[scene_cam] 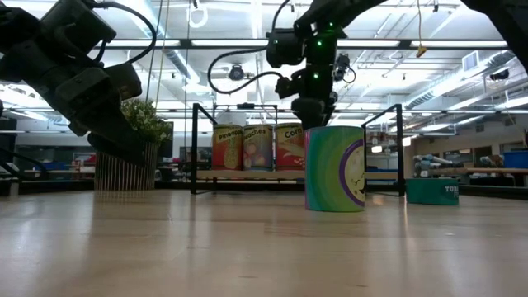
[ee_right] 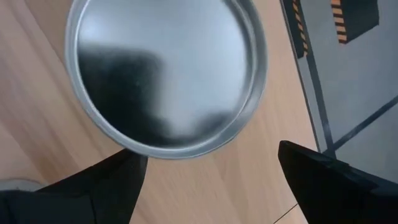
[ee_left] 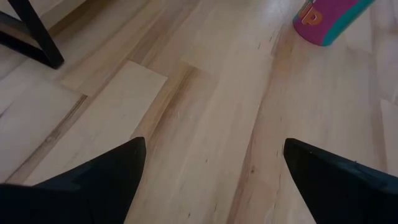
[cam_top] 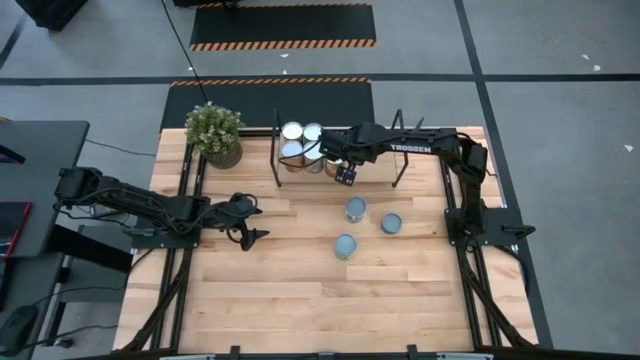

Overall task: Pick and place cans onto a shelf
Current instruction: Put the canned corn on the shelf, then put the canned mixed vegetables on the shelf

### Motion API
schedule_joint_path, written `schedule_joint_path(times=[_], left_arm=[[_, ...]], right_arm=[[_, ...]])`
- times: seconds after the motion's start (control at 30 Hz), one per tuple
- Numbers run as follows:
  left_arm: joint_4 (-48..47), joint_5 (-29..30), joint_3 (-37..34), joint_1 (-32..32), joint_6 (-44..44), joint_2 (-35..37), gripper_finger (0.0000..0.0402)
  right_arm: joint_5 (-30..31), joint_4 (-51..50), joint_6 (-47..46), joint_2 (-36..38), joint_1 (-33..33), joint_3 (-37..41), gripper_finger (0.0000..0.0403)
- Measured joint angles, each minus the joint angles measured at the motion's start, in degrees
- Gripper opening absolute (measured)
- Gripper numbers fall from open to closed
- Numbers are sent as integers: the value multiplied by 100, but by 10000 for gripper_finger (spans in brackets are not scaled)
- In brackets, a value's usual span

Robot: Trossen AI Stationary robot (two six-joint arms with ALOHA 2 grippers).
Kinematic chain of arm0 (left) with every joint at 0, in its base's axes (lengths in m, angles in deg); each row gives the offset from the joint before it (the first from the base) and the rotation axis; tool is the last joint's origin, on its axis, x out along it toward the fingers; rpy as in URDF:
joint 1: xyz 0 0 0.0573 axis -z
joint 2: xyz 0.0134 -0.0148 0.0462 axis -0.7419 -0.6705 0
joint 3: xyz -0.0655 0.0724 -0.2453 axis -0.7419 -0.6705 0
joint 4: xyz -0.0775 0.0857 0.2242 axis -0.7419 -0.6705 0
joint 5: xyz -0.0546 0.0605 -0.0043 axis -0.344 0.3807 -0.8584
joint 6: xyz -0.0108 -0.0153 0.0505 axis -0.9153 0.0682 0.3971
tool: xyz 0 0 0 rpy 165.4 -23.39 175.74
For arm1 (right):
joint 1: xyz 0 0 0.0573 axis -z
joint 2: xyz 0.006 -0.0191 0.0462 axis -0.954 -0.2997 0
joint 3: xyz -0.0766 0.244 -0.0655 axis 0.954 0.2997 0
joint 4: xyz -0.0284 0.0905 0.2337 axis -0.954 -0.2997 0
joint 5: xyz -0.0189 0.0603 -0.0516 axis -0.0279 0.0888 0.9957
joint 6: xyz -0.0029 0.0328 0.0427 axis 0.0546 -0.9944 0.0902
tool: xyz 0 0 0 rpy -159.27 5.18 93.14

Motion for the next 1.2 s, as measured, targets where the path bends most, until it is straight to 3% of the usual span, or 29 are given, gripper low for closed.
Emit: schedule_joint_path(times=[0.3,0.67,0.9,1.2], left_arm=[[4,1,0,0,-21,0,387],[-3,2,0,0,-28,0,387],[30,2,0,2,-30,0,387],[39,67,0,0,-32,0,387]], right_arm=[[2,403,135,97,1,10,368],[0,-796,-335,567,-196,10,368],[-168,-737,-708,1084,-726,10,368],[-400,-278,-872,1053,-2029,10,368]])
